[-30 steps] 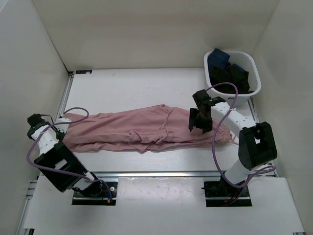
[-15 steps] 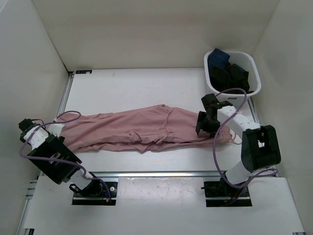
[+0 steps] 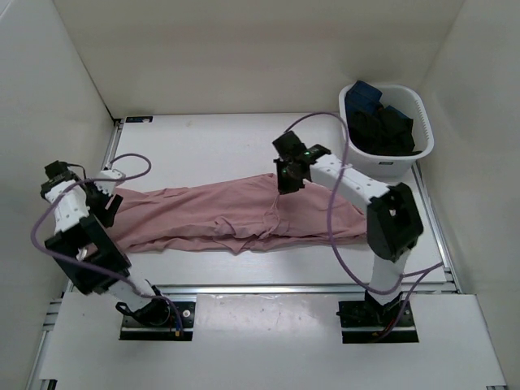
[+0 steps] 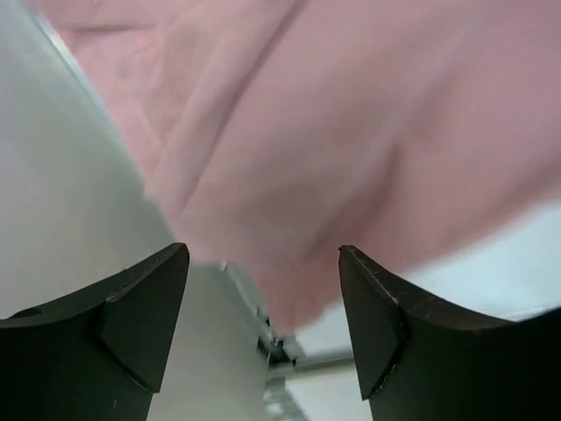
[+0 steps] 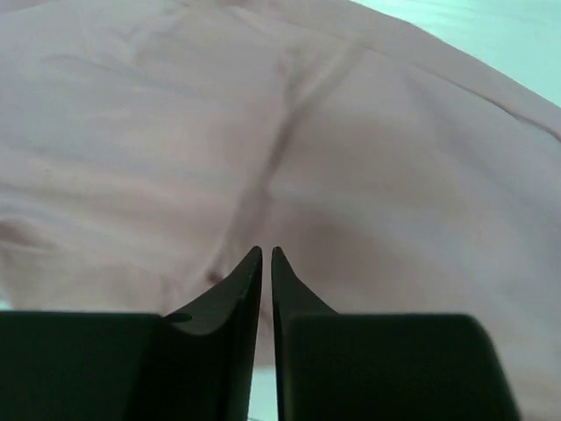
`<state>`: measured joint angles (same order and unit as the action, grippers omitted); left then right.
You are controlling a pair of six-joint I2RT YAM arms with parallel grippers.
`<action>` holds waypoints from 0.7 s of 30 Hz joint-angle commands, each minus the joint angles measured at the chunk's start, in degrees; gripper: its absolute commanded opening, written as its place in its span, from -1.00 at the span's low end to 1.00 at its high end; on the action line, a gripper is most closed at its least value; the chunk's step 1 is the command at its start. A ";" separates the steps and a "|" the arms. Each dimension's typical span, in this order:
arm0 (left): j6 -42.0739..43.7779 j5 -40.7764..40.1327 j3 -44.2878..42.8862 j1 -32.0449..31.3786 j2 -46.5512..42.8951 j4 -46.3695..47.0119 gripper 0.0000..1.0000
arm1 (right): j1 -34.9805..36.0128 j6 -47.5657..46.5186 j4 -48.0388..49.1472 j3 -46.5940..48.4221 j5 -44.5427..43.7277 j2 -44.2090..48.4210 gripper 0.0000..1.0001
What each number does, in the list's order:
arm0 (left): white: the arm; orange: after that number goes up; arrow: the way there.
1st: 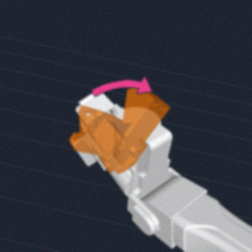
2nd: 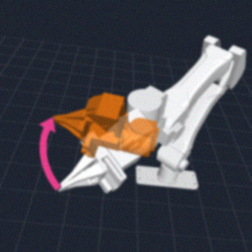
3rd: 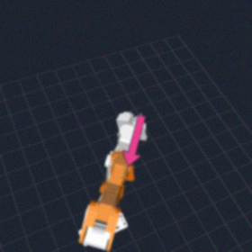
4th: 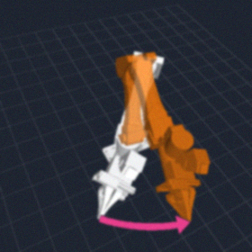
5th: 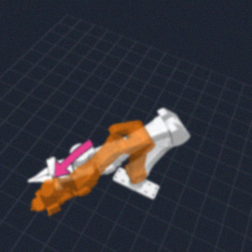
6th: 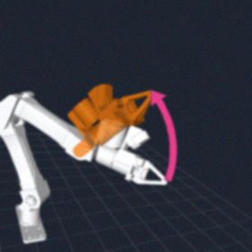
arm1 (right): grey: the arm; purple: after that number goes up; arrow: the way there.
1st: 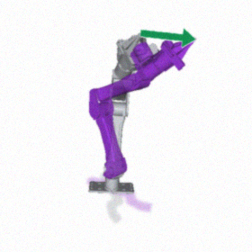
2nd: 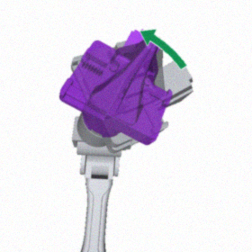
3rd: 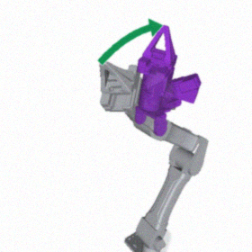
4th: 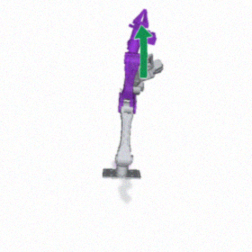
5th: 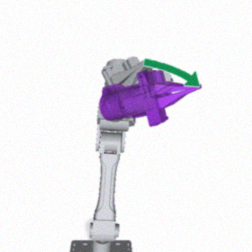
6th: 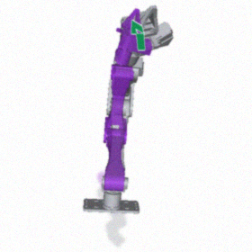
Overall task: Fold and stack the trousers
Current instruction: Fold the trousers
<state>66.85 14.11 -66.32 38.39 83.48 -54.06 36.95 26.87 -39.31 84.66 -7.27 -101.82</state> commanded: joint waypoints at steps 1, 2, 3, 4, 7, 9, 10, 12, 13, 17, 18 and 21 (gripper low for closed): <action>-8.56 -1.28 -5.38 -1.21 9.75 3.43 0.60 | 3.74 -1.11 0.90 5.50 2.60 -6.62 -0.79; -10.06 -2.76 -7.05 -1.21 11.94 3.44 0.60 | 4.53 -1.82 0.90 6.12 3.48 -7.51 -0.79; -10.59 -3.64 -9.24 -2.00 15.27 3.96 0.60 | 5.93 -1.82 0.90 6.13 4.01 -8.12 -0.82; -10.60 -4.95 -9.26 -2.00 16.52 5.88 0.60 | 6.46 -1.82 2.03 5.08 4.02 -8.13 -0.82; -11.13 -9.27 -9.88 -4.03 18.56 9.32 0.65 | 7.00 -0.34 5.29 -0.19 4.63 -7.52 -0.82; -11.13 -10.50 -10.40 -6.04 20.83 10.65 0.69 | 7.00 0.20 5.82 -2.91 5.24 -6.91 -0.82; -11.13 -11.64 -10.40 -6.05 21.63 10.65 0.69 | 7.00 0.20 7.04 -3.79 5.25 -6.90 -0.82; -11.13 -14.27 -10.40 -6.93 23.65 10.65 0.71 | 7.61 0.20 7.05 -5.12 5.77 -6.90 -0.82; -11.13 -14.98 -10.40 -6.93 25.40 10.65 0.71 | 7.61 0.20 7.05 -6.25 5.77 -6.90 -0.82; -11.13 -16.31 -9.35 -6.93 27.44 11.26 0.40 | 8.75 -0.33 6.35 -10.47 1.92 -6.03 -0.99; -11.13 -16.31 -9.35 -6.93 27.44 11.26 0.19 | 8.75 -0.33 6.35 -12.14 0.86 -5.15 -1.00; -11.13 -13.50 -8.82 -6.93 24.63 11.26 -0.72 | 8.75 1.16 7.58 -18.91 -2.83 -1.55 -1.00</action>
<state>55.59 0.16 -75.55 31.09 111.26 -43.55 45.41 27.44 -29.74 70.57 -5.30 -107.18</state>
